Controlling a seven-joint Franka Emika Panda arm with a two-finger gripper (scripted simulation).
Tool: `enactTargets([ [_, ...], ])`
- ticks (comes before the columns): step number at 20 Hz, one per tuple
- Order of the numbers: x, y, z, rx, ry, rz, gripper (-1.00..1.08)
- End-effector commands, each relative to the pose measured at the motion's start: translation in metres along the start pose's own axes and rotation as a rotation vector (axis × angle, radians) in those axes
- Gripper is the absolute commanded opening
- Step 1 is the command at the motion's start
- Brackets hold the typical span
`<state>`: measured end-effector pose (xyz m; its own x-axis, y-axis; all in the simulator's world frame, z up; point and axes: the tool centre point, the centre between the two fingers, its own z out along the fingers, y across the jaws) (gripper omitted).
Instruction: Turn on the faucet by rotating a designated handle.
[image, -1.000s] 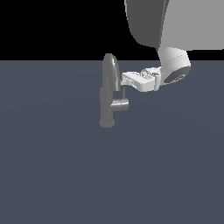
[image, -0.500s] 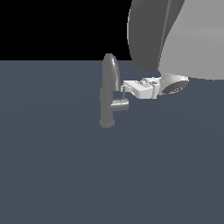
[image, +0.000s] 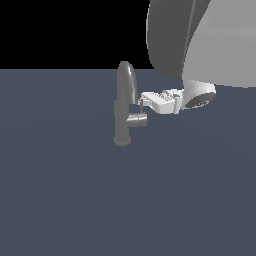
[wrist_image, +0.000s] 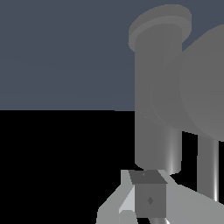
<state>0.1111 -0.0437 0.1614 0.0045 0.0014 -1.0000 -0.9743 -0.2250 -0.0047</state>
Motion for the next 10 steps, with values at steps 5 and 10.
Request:
enactTargets([
  [5, -0.002, 0.007, 0.0, 0.0, 0.0, 0.0, -1.0],
  [10, -0.003, 0.013, 0.0, 0.0, 0.0, 0.0, -1.0],
])
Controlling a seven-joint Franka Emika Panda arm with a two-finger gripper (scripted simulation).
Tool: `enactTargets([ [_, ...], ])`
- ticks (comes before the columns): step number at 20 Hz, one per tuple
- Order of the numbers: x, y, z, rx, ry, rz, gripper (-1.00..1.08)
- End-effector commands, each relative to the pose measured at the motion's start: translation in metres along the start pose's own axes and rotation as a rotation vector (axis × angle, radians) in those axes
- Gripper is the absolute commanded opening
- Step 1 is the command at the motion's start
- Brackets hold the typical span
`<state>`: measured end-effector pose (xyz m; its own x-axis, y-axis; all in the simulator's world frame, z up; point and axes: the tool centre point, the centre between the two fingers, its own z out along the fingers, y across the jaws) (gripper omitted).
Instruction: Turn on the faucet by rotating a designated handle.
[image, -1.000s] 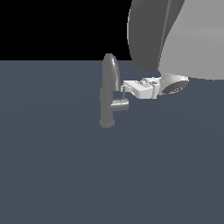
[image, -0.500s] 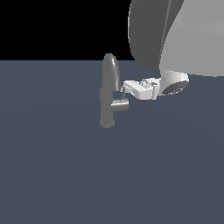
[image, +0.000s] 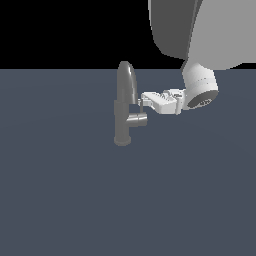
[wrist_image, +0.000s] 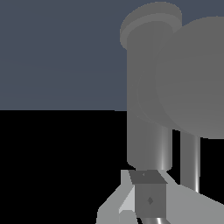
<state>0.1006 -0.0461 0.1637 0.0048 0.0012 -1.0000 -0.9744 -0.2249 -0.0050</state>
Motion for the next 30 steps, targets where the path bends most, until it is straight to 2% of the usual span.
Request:
enactTargets([
  [1, -0.001, 0.003, 0.0, 0.0, 0.0, 0.0, -1.0],
  [22, -0.007, 0.037, 0.0, 0.0, 0.0, 0.0, -1.0],
  [23, -0.007, 0.033, 0.002, 0.001, 0.001, -0.003, -1.0],
  [30, 0.003, 0.051, 0.001, 0.001, 0.001, -0.002, -1.0],
])
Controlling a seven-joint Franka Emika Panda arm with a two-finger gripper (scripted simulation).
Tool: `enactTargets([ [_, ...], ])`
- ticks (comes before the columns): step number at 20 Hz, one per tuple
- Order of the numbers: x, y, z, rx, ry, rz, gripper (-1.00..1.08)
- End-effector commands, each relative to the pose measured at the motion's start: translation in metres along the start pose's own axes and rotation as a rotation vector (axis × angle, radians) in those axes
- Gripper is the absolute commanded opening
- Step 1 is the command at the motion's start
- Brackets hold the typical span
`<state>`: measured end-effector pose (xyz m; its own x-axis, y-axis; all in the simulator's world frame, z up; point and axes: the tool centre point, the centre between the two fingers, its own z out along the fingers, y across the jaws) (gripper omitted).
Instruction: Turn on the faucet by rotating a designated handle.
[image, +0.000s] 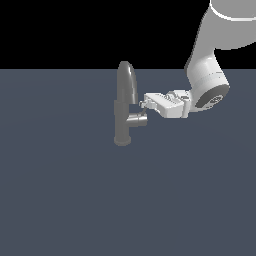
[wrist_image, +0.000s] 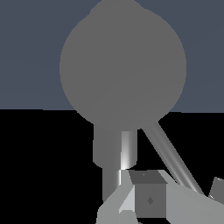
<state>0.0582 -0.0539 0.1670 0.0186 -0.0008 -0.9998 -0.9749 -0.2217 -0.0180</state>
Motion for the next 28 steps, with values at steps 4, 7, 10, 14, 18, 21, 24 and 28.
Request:
enactTargets([
  [4, 0.012, 0.019, -0.001, -0.002, -0.005, 0.011, -1.0],
  [7, 0.017, 0.028, -0.001, -0.003, -0.005, 0.012, -1.0],
  [10, 0.022, 0.037, -0.002, -0.003, -0.005, 0.012, -1.0],
  [14, 0.016, 0.034, 0.001, -0.005, 0.0, -0.006, -1.0],
  [18, 0.044, 0.043, 0.0, -0.004, -0.002, 0.002, -1.0],
  [21, 0.064, 0.049, -0.001, -0.003, -0.004, 0.008, -1.0],
  [24, 0.077, 0.054, -0.002, -0.003, -0.005, 0.011, -1.0],
  [28, 0.064, 0.04, 0.0, -0.011, -0.004, -0.016, -1.0],
])
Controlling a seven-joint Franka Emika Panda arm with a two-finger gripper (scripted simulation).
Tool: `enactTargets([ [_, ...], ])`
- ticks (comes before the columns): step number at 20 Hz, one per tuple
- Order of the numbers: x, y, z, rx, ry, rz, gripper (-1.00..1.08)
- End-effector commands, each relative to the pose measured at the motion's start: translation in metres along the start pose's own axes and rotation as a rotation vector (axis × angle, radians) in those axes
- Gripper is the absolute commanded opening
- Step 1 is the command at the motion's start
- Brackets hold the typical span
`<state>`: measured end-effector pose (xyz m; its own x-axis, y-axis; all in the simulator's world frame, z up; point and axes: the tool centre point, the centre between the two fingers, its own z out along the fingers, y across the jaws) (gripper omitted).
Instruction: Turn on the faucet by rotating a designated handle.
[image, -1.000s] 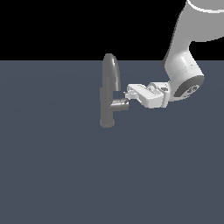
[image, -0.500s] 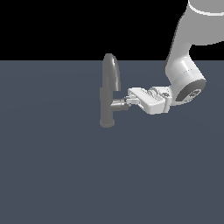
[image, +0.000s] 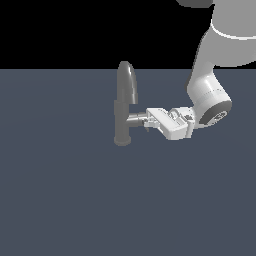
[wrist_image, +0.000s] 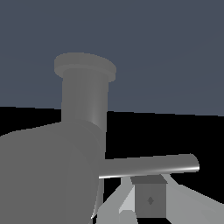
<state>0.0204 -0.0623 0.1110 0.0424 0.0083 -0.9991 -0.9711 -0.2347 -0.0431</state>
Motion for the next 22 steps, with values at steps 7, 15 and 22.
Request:
enactTargets([
  [7, 0.03, -0.005, -0.001, 0.006, -0.001, 0.019, -1.0],
  [15, 0.052, -0.011, -0.002, 0.008, -0.001, 0.029, -1.0],
  [22, 0.067, -0.014, -0.002, 0.01, -0.002, 0.035, -1.0],
])
